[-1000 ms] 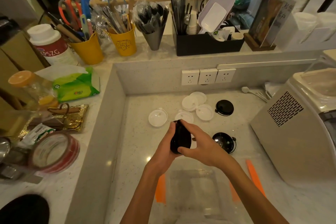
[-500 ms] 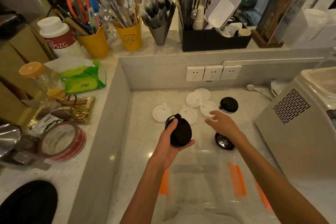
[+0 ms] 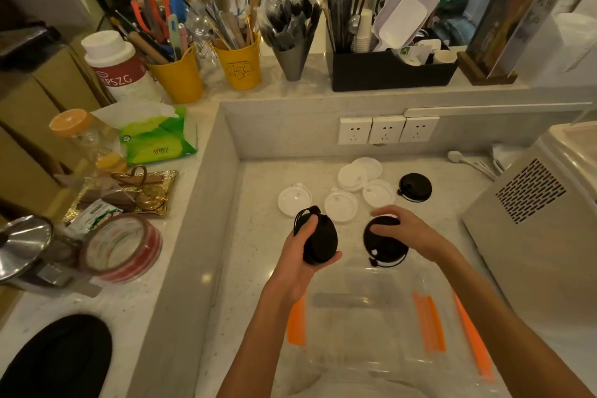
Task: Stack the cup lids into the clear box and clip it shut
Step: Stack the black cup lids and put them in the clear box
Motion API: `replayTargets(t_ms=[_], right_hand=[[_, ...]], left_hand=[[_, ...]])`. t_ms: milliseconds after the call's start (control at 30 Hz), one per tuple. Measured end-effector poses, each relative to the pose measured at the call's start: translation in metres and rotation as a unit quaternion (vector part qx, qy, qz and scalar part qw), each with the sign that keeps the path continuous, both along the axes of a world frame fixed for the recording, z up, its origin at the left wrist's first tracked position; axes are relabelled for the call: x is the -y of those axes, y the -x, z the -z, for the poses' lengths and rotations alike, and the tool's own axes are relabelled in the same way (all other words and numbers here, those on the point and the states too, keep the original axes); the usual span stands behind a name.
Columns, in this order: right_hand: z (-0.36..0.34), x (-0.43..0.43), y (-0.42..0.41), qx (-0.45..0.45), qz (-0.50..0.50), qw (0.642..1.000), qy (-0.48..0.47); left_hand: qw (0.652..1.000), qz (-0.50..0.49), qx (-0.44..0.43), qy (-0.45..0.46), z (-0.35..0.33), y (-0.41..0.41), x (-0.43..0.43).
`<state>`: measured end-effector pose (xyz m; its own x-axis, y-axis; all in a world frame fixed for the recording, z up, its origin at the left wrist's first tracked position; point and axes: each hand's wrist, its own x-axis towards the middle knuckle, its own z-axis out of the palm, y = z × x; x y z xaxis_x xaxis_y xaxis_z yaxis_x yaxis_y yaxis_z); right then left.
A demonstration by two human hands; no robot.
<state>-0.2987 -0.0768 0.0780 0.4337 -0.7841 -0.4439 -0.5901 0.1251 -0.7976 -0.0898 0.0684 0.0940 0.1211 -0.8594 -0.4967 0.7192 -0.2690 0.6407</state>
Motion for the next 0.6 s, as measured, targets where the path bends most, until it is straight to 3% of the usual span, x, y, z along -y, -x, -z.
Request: replayTargets(t_ms=[100,200,433,600], right_hand=[[-0.047,-0.015,-0.018,0.041,-0.161,0.986,0.011],[-0.073,-0.025,-0.034,0.053,-0.238,0.969,0.038],[-0.075,-0.032,-0.047,0.092,-0.213,0.972,0.04],[-0.069,-0.034,-0.047,0.093,-0.167,0.978,0.077]], left_hand=[[0.998,0.02,0.066,0.008,-0.001,0.004,0.005],[0.994,0.048,0.092,0.035,-0.004,0.006,0.006],[0.991,0.095,0.081,0.055,-0.011,0.007,0.001],[0.993,0.085,0.017,0.075,-0.007,0.009,-0.003]])
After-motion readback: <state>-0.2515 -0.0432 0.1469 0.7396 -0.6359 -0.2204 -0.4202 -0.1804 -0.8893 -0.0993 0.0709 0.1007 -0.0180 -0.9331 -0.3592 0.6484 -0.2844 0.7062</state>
